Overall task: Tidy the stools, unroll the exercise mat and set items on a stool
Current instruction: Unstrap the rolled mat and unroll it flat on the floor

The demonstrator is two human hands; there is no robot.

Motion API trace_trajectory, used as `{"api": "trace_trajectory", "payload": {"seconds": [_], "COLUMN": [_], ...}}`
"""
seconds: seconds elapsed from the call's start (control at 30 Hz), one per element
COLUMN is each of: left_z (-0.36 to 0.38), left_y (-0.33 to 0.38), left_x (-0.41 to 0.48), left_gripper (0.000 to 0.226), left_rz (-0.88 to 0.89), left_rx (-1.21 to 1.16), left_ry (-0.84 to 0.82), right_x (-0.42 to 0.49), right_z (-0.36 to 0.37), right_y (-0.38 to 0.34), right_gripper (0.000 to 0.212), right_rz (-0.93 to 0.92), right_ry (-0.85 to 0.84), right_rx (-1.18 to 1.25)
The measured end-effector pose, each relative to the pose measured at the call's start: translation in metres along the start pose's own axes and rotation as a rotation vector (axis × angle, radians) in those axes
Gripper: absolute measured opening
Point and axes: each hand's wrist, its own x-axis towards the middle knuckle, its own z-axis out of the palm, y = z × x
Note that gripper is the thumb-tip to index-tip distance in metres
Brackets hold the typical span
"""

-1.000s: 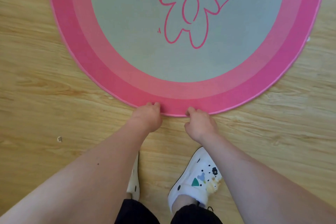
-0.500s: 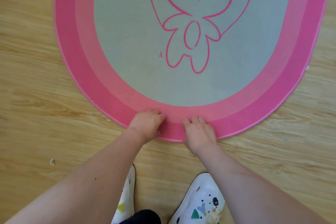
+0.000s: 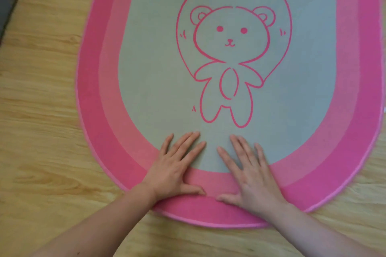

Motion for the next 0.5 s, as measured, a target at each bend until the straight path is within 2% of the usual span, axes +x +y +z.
{"api": "trace_trajectory", "payload": {"seconds": [0.13, 0.33, 0.5], "left_z": [0.006, -0.012, -0.014], "left_y": [-0.004, -0.001, -0.008], "left_x": [0.001, -0.009, -0.016], "left_gripper": [0.116, 0.131, 0.138], "left_rz": [0.028, 0.07, 0.141], "left_rx": [0.011, 0.139, 0.245], "left_ry": [0.058, -0.115, -0.206], "right_x": [0.007, -0.006, -0.011], "right_z": [0.005, -0.001, 0.0], "right_y": [-0.008, -0.014, -0.013], "right_gripper": [0.122, 0.13, 0.136], "right_rz": [0.004, -0.096, -0.133], "right_ry": [0.022, -0.098, -0.12], "right_rx": [0.009, -0.081, -0.116]}}
